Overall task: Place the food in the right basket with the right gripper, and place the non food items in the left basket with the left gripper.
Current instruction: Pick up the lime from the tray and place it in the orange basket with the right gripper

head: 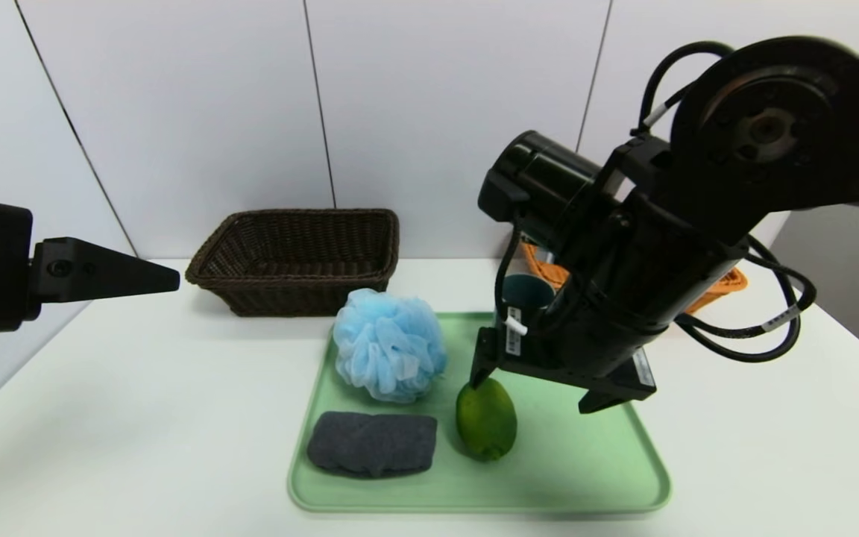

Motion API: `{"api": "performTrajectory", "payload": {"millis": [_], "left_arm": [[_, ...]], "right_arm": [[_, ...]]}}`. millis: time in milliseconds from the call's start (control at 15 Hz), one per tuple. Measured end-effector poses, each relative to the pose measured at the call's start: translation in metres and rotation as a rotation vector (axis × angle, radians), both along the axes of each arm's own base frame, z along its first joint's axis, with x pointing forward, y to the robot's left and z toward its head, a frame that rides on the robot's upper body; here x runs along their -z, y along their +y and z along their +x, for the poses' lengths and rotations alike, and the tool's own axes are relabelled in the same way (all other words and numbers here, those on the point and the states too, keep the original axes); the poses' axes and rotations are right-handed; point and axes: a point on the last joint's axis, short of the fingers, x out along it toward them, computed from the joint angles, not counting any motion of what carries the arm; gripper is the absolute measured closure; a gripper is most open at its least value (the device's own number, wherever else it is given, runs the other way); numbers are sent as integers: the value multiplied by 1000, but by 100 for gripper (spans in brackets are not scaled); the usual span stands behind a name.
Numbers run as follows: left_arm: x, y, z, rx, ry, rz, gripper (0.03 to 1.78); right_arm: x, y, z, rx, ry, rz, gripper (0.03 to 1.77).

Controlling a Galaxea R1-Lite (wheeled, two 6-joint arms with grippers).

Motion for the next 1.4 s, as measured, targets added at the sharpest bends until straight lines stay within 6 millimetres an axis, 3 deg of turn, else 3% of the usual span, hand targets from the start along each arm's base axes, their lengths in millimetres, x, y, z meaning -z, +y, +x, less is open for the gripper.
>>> {"api": "performTrajectory", "payload": {"millis": [333, 1000, 1267, 1400], "left_arm": [[2, -3, 4, 0, 7, 2, 12], [2, -3, 4, 1, 9, 2, 12], [2, -2, 3, 2, 7, 1, 12], [2, -2, 3, 2, 5, 1, 12]], "right_arm": [[27, 21, 14, -13, 15, -36, 10], [70, 42, 36, -24, 29, -120, 10], [80, 46, 40, -28, 25, -137, 69], [82, 47, 41, -34, 27, -142, 78]]}}
